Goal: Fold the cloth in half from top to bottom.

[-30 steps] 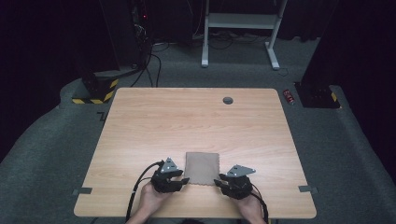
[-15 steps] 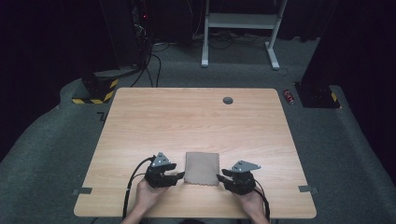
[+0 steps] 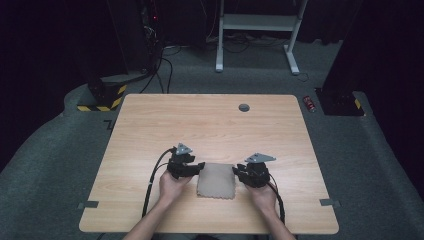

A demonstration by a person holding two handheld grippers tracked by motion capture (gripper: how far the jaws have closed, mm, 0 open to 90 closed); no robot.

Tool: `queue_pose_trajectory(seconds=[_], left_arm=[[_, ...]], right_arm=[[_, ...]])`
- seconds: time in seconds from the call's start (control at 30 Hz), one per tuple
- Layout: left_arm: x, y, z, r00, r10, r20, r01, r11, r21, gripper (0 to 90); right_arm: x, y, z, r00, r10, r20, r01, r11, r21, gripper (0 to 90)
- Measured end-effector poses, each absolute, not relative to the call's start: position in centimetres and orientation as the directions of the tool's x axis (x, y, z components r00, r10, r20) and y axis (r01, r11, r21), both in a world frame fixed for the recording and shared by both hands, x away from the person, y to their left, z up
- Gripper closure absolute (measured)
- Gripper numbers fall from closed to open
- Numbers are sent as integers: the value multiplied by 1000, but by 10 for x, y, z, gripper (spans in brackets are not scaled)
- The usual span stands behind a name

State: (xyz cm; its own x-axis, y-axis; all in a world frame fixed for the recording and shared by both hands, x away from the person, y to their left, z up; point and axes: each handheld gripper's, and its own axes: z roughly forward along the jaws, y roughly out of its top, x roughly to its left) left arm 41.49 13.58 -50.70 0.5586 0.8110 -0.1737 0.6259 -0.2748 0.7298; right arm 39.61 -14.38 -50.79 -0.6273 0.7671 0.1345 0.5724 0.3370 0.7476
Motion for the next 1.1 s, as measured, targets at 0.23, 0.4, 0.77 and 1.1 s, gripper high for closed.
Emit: queue_pose_trajectory(seconds=[0.23,0.4,0.77,1.1], left_arm=[[427,127,-513,553,823,-127,628,-312,712,492],[428,125,-517,560,825,-75,611,-350,710,547],[427,123,-517,628,772,-96,588,-390,709,818],[430,128,-515,623,769,-141,597,-351,721,885]], right_arm=[[413,-129,-511,-599,790,133,597,329,731,700],[421,-122,-517,-598,795,101,609,369,702,721],[426,-120,-514,-639,766,73,591,428,683,875],[431,-118,-506,-644,762,59,578,435,691,879]])
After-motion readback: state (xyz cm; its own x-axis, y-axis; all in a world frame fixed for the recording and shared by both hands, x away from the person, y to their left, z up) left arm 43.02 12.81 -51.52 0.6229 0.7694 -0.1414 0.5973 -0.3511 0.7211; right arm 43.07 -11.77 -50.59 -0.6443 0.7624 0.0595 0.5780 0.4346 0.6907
